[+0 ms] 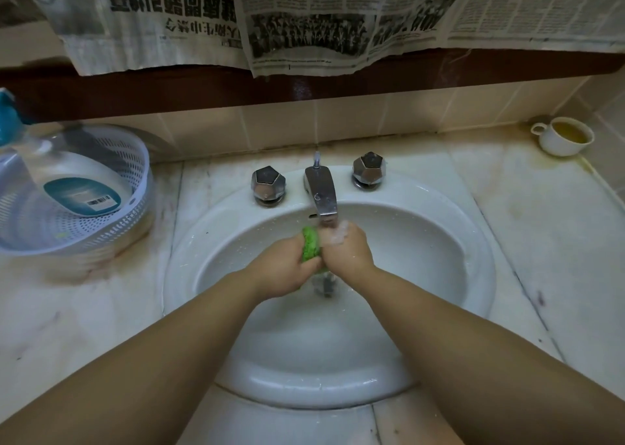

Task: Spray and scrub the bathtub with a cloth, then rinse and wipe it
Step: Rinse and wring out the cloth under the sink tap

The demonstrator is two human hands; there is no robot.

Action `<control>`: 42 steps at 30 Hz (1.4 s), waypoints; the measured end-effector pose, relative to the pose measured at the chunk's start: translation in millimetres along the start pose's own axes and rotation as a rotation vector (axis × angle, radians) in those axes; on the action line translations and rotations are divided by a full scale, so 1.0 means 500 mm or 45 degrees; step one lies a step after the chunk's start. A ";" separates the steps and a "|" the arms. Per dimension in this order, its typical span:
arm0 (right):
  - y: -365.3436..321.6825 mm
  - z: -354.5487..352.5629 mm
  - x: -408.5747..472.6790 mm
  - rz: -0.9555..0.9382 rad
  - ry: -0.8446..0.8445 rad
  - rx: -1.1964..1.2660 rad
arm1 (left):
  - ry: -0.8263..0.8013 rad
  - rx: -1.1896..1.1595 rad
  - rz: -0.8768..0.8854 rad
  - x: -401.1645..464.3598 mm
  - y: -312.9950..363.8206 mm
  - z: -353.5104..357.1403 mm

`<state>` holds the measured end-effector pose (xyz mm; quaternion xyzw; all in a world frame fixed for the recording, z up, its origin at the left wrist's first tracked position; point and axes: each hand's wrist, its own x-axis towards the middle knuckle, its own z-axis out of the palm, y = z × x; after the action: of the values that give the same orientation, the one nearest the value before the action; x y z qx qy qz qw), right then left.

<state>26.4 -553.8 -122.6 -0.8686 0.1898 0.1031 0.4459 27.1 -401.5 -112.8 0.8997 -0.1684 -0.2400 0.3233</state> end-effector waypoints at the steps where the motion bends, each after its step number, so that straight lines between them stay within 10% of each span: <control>1: 0.006 0.001 0.007 0.024 0.017 0.027 | 0.021 0.077 -0.017 0.004 0.006 0.003; 8: 0.044 -0.039 0.009 0.242 0.131 0.145 | 0.241 0.035 0.052 0.021 0.025 0.038; 12: 0.051 -0.065 0.015 0.449 0.135 0.594 | 0.230 -0.571 -0.097 0.043 0.051 0.062; 22: 0.098 -0.055 0.002 0.137 -0.170 0.582 | 0.299 -0.600 -0.439 0.082 0.063 0.086; 28: 0.063 -0.010 0.016 0.308 -0.095 0.505 | 0.149 -1.005 -0.202 0.038 0.016 0.070; 36: 0.010 0.032 -0.012 0.369 -0.249 1.136 | 0.447 -0.442 -0.265 0.003 -0.034 0.045; 42: 0.028 0.066 -0.042 0.046 0.001 0.572 | 0.552 -0.471 -0.291 -0.002 -0.017 0.062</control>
<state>1.2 -529.2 -144.9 -0.7440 0.2237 0.0658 0.6262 10.9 -410.4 -138.9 0.8690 0.0532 -0.1038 0.4808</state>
